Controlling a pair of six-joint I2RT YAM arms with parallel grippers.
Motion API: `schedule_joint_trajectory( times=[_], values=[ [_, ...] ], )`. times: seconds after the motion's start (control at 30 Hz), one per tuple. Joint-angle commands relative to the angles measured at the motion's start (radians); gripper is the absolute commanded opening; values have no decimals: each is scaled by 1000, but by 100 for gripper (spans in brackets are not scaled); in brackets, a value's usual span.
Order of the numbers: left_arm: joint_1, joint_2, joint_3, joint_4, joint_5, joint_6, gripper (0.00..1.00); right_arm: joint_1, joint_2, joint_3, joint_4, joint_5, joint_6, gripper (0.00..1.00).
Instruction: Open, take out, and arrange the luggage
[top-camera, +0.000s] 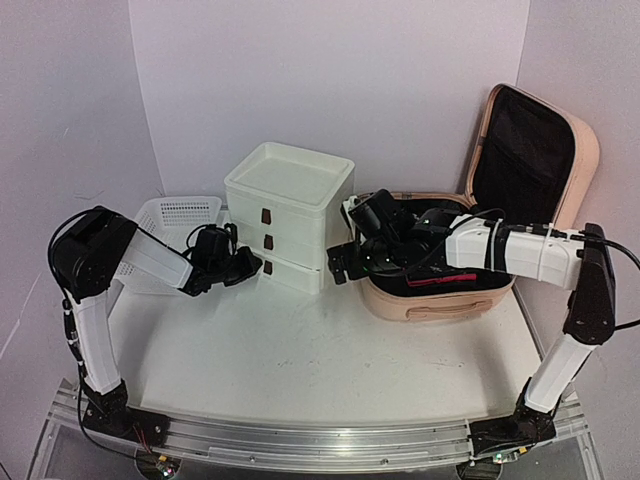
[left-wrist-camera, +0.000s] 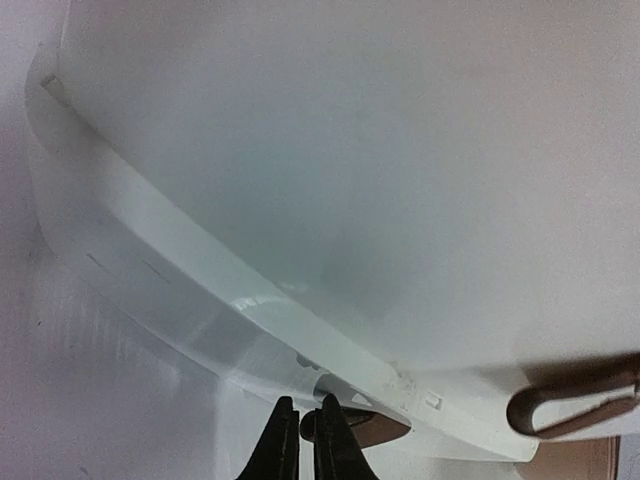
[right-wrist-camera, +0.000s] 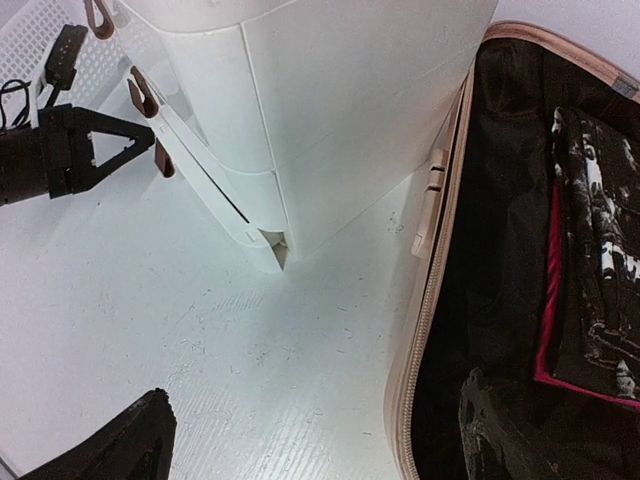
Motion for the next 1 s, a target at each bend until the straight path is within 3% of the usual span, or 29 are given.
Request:
schedule_joint_trajectory(
  times=[0.0, 0.2, 0.37, 0.5, 0.63, 0.77, 0.9, 0.97],
  values=[
    [-6, 63, 89, 74, -43, -95, 8, 4, -74, -11, 33, 34, 8, 98],
    [-6, 67, 106, 188, -7, -43, 13, 3, -111, -43, 33, 48, 14, 98],
    [-7, -67, 0, 186, 45, 37, 31, 3, -113, -57, 35, 67, 10, 98],
    [-7, -218, -103, 128, 201, 138, 41, -25, -78, -36, 48, 31, 0, 98],
    [-7, -431, -131, -133, 235, 317, 56, -90, -9, 1, 84, -59, -71, 98],
    [6, -612, -98, -451, 99, 492, 67, -129, 80, 108, 90, -85, -219, 98],
    [135, -628, 18, -809, -27, 502, 68, -134, 159, 197, 94, -80, -311, 98],
    [208, -577, 87, -919, -21, 509, 67, -134, 176, 209, 103, -78, -316, 98]
  ],
)
